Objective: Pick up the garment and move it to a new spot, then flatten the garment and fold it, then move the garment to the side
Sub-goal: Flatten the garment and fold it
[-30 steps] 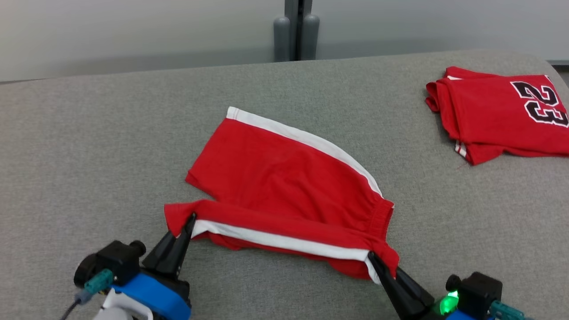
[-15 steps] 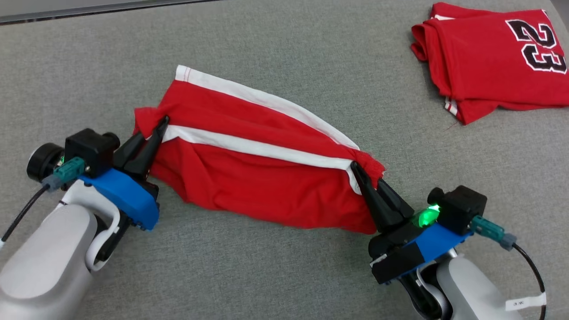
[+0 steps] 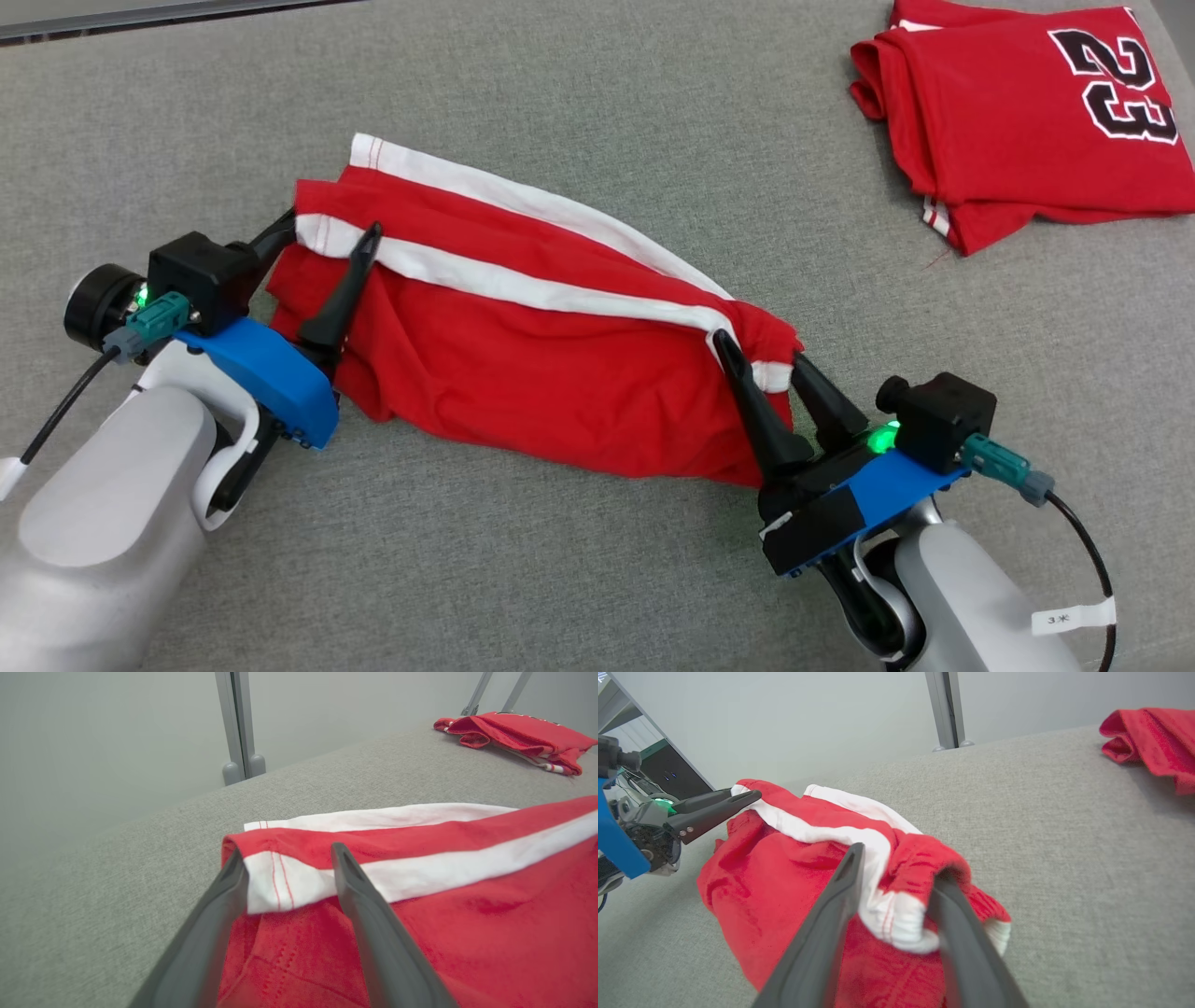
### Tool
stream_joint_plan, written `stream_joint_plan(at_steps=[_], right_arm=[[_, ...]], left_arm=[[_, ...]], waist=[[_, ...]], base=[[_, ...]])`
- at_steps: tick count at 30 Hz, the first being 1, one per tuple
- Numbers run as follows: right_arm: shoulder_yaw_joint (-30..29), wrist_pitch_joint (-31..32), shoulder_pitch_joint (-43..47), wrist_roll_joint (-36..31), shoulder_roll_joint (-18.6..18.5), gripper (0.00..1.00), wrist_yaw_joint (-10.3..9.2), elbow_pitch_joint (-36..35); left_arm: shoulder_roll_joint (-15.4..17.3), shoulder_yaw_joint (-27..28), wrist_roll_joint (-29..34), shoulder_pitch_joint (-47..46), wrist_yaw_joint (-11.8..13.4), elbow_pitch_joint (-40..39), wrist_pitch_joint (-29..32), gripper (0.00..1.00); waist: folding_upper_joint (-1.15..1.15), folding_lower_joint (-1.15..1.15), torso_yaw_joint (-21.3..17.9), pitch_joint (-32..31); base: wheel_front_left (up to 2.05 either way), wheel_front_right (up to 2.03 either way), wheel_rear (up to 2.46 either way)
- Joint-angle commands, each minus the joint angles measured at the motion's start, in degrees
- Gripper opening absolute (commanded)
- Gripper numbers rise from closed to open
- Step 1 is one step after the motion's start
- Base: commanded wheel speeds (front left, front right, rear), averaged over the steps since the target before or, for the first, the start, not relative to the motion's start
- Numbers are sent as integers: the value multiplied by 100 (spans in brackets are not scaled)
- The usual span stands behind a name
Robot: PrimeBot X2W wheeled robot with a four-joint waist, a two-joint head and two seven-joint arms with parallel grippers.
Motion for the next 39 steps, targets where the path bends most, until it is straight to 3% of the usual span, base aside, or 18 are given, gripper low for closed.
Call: stream_joint_plan(at_steps=[1,10,22,30,39], right_arm=[[-61,-48,124,-77,-47,100,4,-39],[-941,-199,1205,-539,-258,100,4,-651],[-1878,-439,2432,-1000,207,100,3,-1756],[-1824,-482,2657,-1014,304,100,3,-2021],[-1603,-487,2327,-955,305,100,3,-1902]], left_arm=[[-45,-50,-67,-97,-6,110,-133,100],[-150,194,-163,380,18,326,-422,100],[-294,1149,320,1418,311,-454,-434,100],[-422,1494,633,1638,301,-463,-434,100],[-757,1260,807,883,302,514,-173,100]], waist=[[-2,-1,29,-53],[-2,-1,158,-514],[-2,-1,228,-909],[-2,-1,181,-842],[-2,-1,17,-606]], base=[[0,0,0],[0,0,0],[0,0,0],[0,0,0],[0,0,0]])
